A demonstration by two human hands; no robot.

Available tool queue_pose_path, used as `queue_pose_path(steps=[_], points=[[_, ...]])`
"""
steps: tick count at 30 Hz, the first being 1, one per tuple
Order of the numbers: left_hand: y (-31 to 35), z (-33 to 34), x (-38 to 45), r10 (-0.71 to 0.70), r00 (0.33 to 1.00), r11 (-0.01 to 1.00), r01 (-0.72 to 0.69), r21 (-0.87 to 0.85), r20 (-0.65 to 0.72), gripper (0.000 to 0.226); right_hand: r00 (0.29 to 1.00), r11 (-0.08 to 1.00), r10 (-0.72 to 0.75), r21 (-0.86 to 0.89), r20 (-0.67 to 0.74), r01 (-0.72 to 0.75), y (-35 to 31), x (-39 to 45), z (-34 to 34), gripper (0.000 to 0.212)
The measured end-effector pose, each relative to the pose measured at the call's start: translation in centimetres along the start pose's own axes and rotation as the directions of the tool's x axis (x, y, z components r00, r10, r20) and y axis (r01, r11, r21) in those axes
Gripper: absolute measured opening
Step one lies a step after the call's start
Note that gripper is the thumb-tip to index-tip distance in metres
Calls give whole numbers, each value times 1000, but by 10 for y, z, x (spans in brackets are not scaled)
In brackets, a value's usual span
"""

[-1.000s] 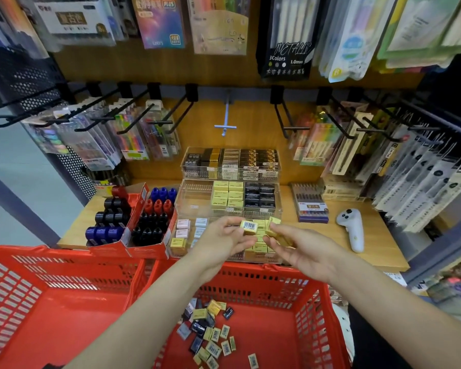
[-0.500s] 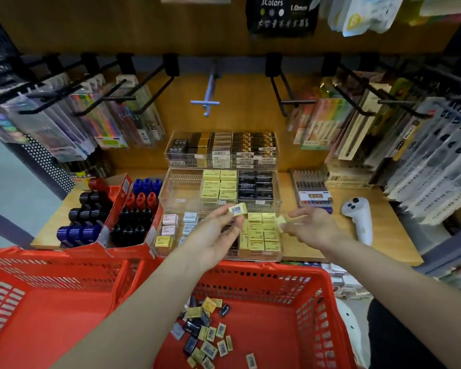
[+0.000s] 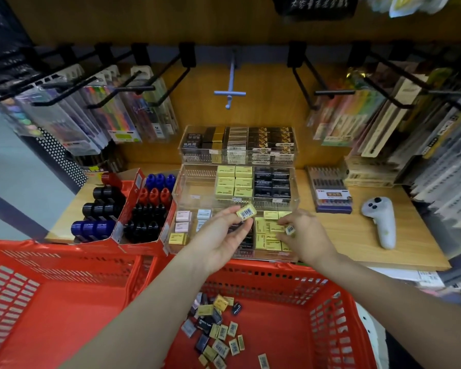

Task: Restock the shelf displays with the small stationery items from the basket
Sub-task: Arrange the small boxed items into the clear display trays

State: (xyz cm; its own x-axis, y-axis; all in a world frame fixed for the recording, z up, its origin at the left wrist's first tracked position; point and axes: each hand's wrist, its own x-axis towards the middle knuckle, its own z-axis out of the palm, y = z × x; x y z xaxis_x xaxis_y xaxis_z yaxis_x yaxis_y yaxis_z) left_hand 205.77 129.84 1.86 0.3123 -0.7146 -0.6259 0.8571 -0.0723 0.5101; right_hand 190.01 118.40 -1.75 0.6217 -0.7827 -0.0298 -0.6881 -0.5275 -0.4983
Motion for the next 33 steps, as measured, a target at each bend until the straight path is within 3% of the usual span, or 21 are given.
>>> queue_pose_path(steps=[4, 6, 9, 11, 13, 16, 19, 23, 26, 29, 33], points=[[0, 1, -3, 46, 998, 998, -45, -37, 42, 16, 994, 999, -11, 45, -105, 16, -9, 2, 4, 17], [0, -1, -2, 81, 996, 996, -82, 38, 32, 16, 990, 989, 77, 134, -120, -60, -10, 3, 3, 13], [-7, -3, -1, 153, 986, 931, -167, 324, 66, 9, 943, 857, 331, 406, 37, -317, 0, 10, -13, 21], [-15, -3, 0, 225, 969, 830, -243, 502, 99, 12, 913, 782, 377, 476, 152, -402, 10, 10, -27, 29], [-22, -2, 3, 294, 949, 725, -300, 620, 115, 14, 927, 838, 349, 396, 138, -374, 20, 6, -37, 33], [-26, 2, 8, 376, 915, 625, -365, 690, 144, 17, 975, 944, 209, 248, 68, -220, 30, -2, -39, 30], [-24, 2, 16, 433, 886, 540, -404, 738, 168, 19, 993, 971, 119, 204, 22, -121, 33, -4, -28, 19], [-23, -2, 27, 432, 869, 411, -427, 805, 241, 20, 969, 900, 248, 370, 7, -233, 42, 3, -11, 15], [-25, -7, 32, 399, 878, 343, -409, 845, 263, 20, 915, 717, 388, 587, 113, -377, 48, 8, -5, 14], [-28, -10, 35, 385, 887, 348, -394, 851, 254, 18, 904, 580, 389, 715, 177, -390, 50, 9, -7, 18], [-27, -10, 33, 383, 885, 354, -405, 843, 265, 25, 947, 686, 269, 656, 174, -315, 47, 2, -11, 27]])
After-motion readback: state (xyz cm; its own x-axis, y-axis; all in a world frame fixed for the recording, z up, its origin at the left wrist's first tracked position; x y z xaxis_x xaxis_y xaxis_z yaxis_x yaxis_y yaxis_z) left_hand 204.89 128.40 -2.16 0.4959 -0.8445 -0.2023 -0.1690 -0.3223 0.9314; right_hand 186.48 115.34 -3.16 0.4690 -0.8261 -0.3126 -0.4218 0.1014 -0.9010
